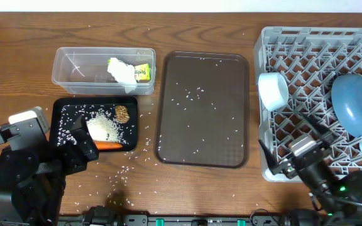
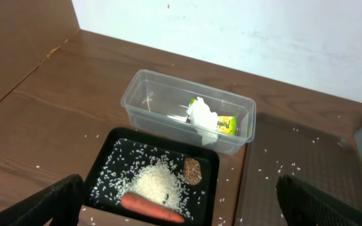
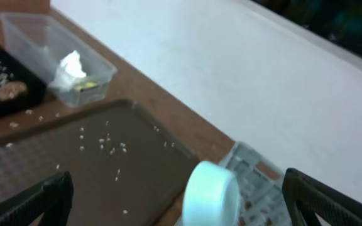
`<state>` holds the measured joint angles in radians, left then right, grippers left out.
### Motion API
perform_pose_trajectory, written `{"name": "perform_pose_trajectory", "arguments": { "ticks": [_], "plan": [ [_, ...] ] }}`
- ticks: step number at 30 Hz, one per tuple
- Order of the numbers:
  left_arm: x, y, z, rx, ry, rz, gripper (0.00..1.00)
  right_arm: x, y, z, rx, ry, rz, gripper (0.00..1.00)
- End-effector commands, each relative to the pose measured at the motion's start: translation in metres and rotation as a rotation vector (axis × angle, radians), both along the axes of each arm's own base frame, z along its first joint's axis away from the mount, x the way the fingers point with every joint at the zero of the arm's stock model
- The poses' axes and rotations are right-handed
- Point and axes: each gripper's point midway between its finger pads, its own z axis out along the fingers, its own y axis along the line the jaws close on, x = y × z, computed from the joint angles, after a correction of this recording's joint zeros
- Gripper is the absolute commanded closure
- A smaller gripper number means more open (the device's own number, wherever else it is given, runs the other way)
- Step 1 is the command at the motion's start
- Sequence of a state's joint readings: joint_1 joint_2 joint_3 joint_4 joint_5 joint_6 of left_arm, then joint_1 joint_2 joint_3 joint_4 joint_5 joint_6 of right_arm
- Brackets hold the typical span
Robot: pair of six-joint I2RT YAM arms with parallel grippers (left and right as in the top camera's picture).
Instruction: Sort waste into correct bins and load items into the dishwasher rack
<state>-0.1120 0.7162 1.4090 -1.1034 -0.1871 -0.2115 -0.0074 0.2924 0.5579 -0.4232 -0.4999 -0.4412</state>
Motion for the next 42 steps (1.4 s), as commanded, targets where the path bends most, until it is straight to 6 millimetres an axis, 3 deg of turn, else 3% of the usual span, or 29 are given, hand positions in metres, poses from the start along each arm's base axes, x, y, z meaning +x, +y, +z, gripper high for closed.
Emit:
{"name": "perform_pose_trajectory", "arguments": {
  "ticks": [1, 10, 16, 42],
  "plan": [
    [-0.001, 0.003, 0.001, 0.012, 0.001, 0.009, 0.02, 0.002, -0.003, -0.033, 0.131, 0.048, -0.042, 0.01],
    [-0.001, 0.003, 0.001, 0.012, 0.001, 0.009, 0.02, 0.015, -0.013, -0.091, 0.231, 0.016, -0.113, 0.01],
    [-0.001, 0.003, 0.001, 0.012, 0.001, 0.009, 0.02, 0.021, -0.011, -0.109, 0.235, -0.005, -0.098, 0.01],
    [-0.001, 0.003, 0.001, 0.012, 0.001, 0.009, 0.02, 0.021, -0.011, -0.111, 0.235, 0.005, -0.096, 0.01]
  ]
}}
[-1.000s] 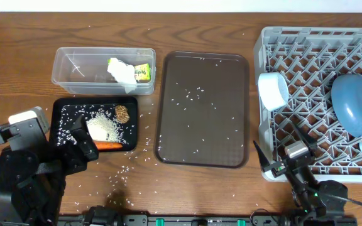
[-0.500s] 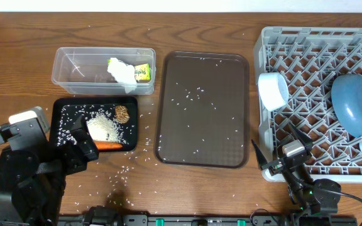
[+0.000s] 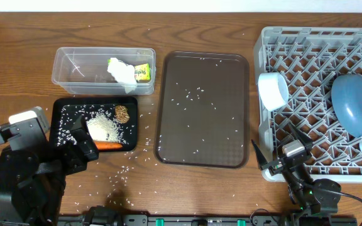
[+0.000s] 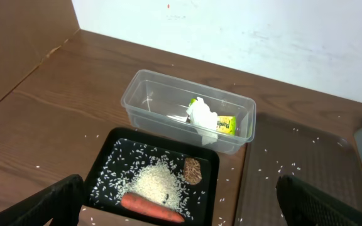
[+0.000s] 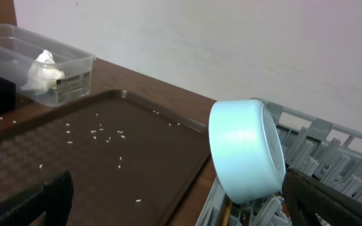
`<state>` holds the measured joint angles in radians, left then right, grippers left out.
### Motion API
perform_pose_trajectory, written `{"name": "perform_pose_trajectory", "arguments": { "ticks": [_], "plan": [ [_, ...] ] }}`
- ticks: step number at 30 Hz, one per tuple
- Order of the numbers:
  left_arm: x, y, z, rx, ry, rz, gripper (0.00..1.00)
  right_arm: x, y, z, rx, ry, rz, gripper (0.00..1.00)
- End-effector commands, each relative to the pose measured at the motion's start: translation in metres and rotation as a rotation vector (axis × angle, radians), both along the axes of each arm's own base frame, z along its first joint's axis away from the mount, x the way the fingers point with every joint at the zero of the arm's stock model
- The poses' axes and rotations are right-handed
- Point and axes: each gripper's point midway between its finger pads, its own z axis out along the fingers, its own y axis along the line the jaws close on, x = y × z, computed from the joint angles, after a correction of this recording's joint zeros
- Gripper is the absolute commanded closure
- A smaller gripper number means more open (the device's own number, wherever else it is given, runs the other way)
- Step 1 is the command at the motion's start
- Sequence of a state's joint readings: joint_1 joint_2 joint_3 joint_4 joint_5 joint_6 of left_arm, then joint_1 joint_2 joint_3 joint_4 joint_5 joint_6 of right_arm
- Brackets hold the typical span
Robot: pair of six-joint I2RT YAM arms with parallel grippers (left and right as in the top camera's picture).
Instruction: Sort waste into correct bins and load items into the dishwasher rack
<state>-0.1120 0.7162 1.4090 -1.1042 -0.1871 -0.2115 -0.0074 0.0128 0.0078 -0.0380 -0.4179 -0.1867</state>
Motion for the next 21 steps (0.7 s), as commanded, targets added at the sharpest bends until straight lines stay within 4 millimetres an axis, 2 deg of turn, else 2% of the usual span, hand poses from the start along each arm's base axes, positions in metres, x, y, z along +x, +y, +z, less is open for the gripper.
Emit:
{"name": "perform_pose_trajectory", "arguments": {
  "ticks": [1, 10, 13, 16, 18, 21],
  "plan": [
    [-0.001, 0.003, 0.001, 0.012, 0.0, 0.009, 0.02, -0.001, 0.002, -0.001, 0.016, 0.007, 0.009, 0.01],
    [-0.003, 0.005, -0.001, 0.018, 0.006, 0.019, 0.02, -0.001, 0.002, -0.001, 0.016, 0.007, 0.009, 0.01],
    [0.001, 0.002, 0.011, 0.01, -0.081, 0.002, 0.02, -0.001, 0.002, -0.001, 0.016, 0.006, 0.009, 0.01],
    [0.009, -0.007, 0.016, 0.071, -0.173, -0.076, 0.02, -0.001, 0.002, -0.001, 0.016, 0.006, 0.009, 0.01],
    [0.014, -0.013, 0.014, 0.129, -0.238, -0.136, 0.02, -0.001, 0.002, -0.001, 0.016, 0.007, 0.009, 0.01],
    [0.019, -0.022, 0.001, 0.176, -0.321, -0.203, 0.02, -0.001, 0.002, -0.001, 0.016, 0.006, 0.009, 0.01]
  ]
}}
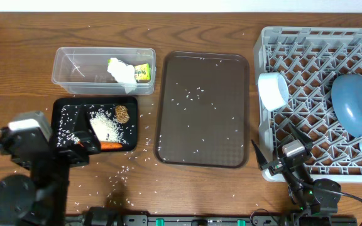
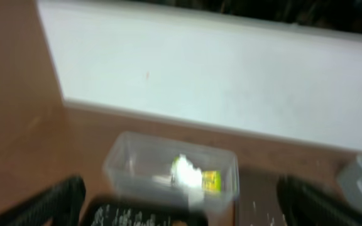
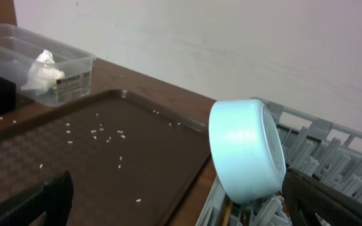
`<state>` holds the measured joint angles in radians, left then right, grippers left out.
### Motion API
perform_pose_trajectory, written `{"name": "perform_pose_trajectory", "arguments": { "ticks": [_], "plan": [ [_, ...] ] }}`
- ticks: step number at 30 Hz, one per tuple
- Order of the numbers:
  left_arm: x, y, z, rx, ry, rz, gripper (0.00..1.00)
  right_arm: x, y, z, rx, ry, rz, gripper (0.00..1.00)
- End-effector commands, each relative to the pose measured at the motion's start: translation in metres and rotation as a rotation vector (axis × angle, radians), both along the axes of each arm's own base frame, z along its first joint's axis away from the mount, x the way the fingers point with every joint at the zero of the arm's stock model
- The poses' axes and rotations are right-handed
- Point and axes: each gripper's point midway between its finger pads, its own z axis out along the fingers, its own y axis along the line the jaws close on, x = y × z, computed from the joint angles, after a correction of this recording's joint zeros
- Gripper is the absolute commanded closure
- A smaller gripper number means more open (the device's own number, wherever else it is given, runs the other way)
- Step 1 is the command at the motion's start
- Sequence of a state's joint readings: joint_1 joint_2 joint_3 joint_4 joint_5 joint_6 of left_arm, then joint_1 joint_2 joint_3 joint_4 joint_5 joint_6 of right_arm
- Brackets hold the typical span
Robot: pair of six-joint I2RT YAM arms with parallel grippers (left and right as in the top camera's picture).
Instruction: Sort waste into correct bins and load items into the dishwasher rack
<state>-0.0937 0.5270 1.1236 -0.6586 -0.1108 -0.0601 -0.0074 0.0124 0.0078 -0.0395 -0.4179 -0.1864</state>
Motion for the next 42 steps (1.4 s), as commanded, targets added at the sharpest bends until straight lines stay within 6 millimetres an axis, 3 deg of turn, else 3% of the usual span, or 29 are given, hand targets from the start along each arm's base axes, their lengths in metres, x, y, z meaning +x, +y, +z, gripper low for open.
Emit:
{"name": "perform_pose_trajectory", "arguments": {
  "ticks": [1, 11, 29, 33, 42],
  "plan": [
    [0.003, -0.012, -0.029, 0.104, -0.014, -0.088, 0.02, -0.001, 0.002, 0.0, 0.016, 0.006, 0.009, 0.01],
    [0.001, -0.025, -0.118, 0.074, -0.106, -0.16, 0.02, -0.001, 0.002, 0.0, 0.016, 0.006, 0.009, 0.01],
    [0.039, -0.03, -0.224, 0.062, -0.102, -0.174, 0.02, -0.001, 0.002, 0.0, 0.016, 0.006, 0.009, 0.01],
    [0.042, -0.031, -0.241, 0.061, -0.076, -0.179, 0.02, -0.001, 0.002, 0.0, 0.016, 0.006, 0.009, 0.01],
    [0.041, -0.031, -0.245, 0.061, -0.058, -0.179, 0.02, -0.001, 0.002, 0.0, 0.016, 0.006, 0.009, 0.01]
  ]
}}
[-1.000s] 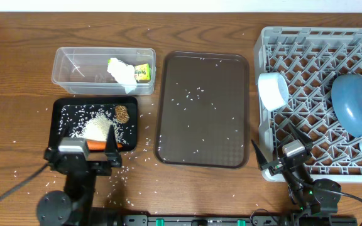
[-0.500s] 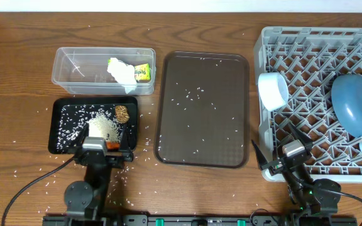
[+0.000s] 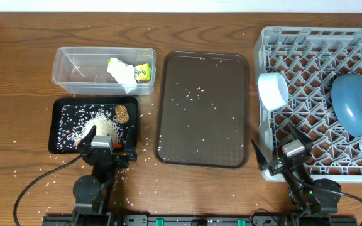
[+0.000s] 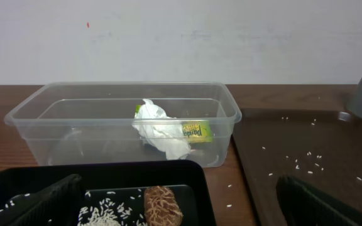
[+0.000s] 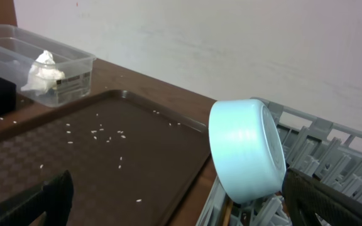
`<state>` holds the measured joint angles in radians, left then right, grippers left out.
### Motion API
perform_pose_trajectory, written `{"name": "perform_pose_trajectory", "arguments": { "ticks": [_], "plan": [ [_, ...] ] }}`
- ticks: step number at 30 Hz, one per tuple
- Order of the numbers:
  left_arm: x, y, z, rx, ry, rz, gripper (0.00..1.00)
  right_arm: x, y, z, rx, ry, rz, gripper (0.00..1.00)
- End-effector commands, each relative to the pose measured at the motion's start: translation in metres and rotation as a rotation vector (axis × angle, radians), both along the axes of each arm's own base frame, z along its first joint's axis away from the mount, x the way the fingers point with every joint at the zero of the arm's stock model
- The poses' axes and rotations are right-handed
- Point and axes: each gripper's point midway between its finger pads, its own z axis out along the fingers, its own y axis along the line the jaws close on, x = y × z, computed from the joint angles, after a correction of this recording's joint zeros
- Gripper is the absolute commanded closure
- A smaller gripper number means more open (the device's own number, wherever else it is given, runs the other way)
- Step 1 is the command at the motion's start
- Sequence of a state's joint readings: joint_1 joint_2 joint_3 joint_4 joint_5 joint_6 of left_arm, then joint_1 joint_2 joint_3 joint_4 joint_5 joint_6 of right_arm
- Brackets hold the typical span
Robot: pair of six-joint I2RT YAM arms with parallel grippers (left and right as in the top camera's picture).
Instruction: Sort waste into correct bins and load items into the dishwasher rack
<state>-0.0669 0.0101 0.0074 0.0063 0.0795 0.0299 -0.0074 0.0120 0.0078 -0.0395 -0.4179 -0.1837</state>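
A clear bin holds a crumpled white tissue and a yellow packet. In front of it a black tray carries loose rice, a brown cookie and a carrot whose orange end peeks out beside the left arm. My left gripper sits low at that tray's near edge, open and holding nothing. The grey dishwasher rack holds a white cup and a blue bowl. My right gripper is open and empty, low by the rack's front left corner.
A brown serving tray with scattered rice grains lies between the bins and the rack. More rice is strewn over the wooden table around the black tray. A second white cup sits at the rack's right edge.
My left arm has come down from a raised pose to a folded one at the table's front edge, so its camera now looks low across the black tray. The right arm has not moved.
Both arms first stood raised, the left by the black tray, the right beside the rack. Then the right arm was folded low at the front edge. After that the left arm had shifted, and now it is folded low too. No object has moved.
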Motion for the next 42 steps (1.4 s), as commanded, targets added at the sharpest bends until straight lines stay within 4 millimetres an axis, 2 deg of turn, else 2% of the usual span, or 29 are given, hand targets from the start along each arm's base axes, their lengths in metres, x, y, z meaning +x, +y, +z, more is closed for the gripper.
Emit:
{"name": "perform_pose_trajectory", "arguments": {
  "ticks": [1, 6, 42],
  "plan": [
    [-0.001, -0.001, -0.004, 0.0, 0.014, -0.006, 0.02, -0.001, 0.002, 0.0, 0.014, 0.004, 0.009, 0.01],
    [-0.002, -0.001, -0.017, 0.003, 0.067, -0.006, 0.02, -0.001, 0.002, 0.0, 0.014, 0.005, 0.009, 0.01],
    [-0.002, -0.001, -0.019, 0.003, 0.073, -0.006, 0.02, -0.001, 0.002, 0.0, 0.014, 0.005, 0.009, 0.01]
  ]
}}
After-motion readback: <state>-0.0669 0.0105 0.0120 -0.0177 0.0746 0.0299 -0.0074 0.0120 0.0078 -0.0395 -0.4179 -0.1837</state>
